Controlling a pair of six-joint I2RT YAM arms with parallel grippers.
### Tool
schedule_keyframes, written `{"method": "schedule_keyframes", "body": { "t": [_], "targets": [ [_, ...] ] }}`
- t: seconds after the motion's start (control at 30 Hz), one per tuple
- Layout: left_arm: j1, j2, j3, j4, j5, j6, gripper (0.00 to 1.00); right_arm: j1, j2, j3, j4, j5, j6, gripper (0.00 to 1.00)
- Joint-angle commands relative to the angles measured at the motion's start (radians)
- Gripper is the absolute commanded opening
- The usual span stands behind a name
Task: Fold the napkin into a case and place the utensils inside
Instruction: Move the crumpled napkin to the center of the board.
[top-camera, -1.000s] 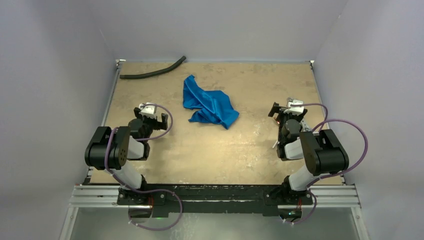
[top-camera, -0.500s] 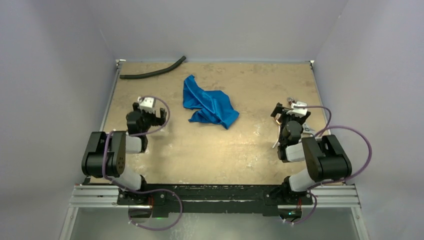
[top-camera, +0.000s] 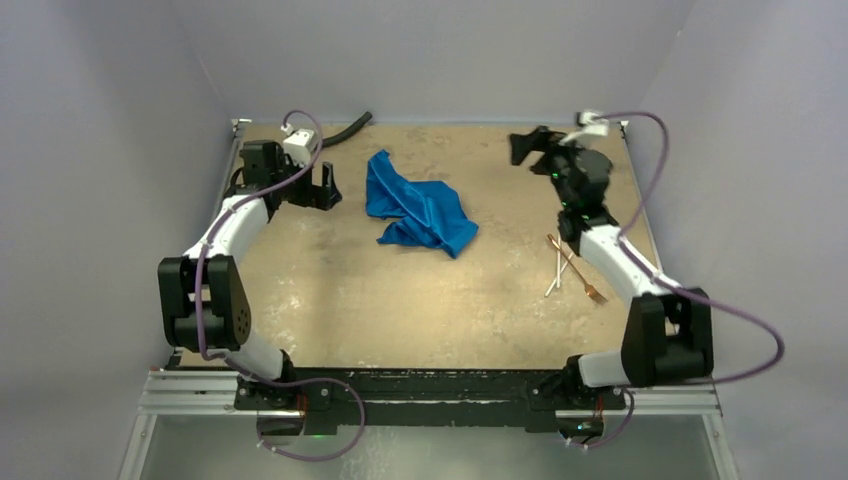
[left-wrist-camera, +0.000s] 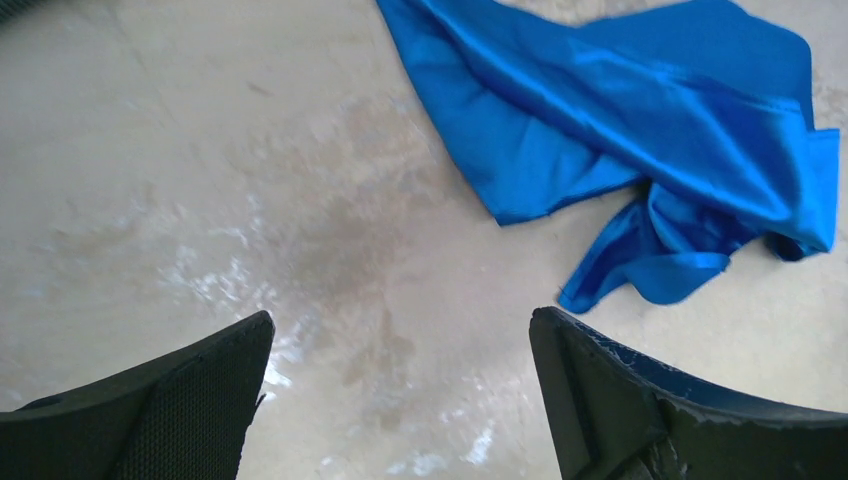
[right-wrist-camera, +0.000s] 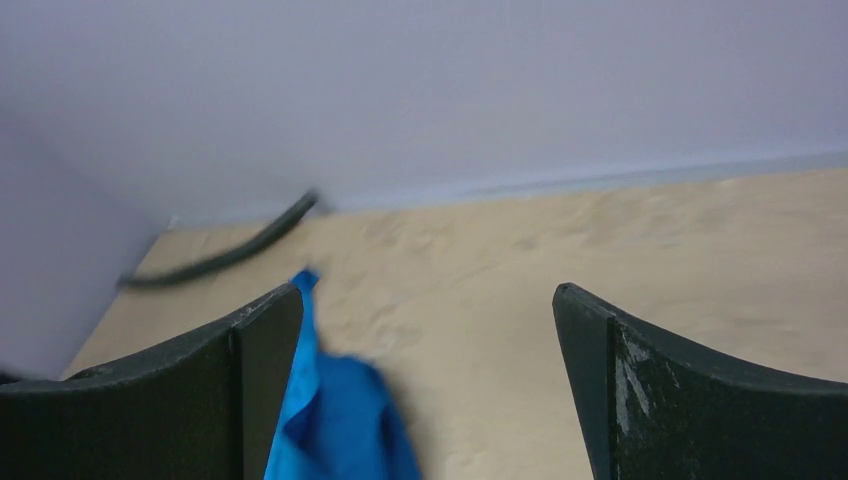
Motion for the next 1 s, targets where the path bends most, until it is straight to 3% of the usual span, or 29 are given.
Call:
{"method": "schedule_keyframes", "body": {
  "t": [0.0,0.13,0.33,0.63,0.9,0.97],
  "targets": [
    [-0.012,0.046,0.145,-0.269,0.051,-0.021,0.99,0.164,0.173,0.121,-0.299,-0.150,-0.098,0.99],
    [-0.012,0.072,0.236,-0.386,0.010,-0.012,0.99,0.296,0.237,0.121,-0.262,-0.150,-0.139,0.99],
    [-0.012,0.032,0.240,-0.417,-0.025,-0.012,0.99,0.387,0.372,0.321,-0.361,-0.202,-0.213,0.91],
    [-0.012,0.010,0.244,-0.442,-0.060,-0.035,0.99,0.446,0.498,0.430,-0.443,-0.182,-0.240,0.71],
    [-0.013,-0.001,0.245,-0.451,-0.045,-0.059,0.99,0.480,0.554,0.438,-0.485,-0.074,-0.258,0.44],
    [-0.017,-0.004,0.247,-0.453,-0.043,-0.060,0.99,0.484,0.546,0.439,-0.488,-0.043,-0.259,0.33]
  ]
}}
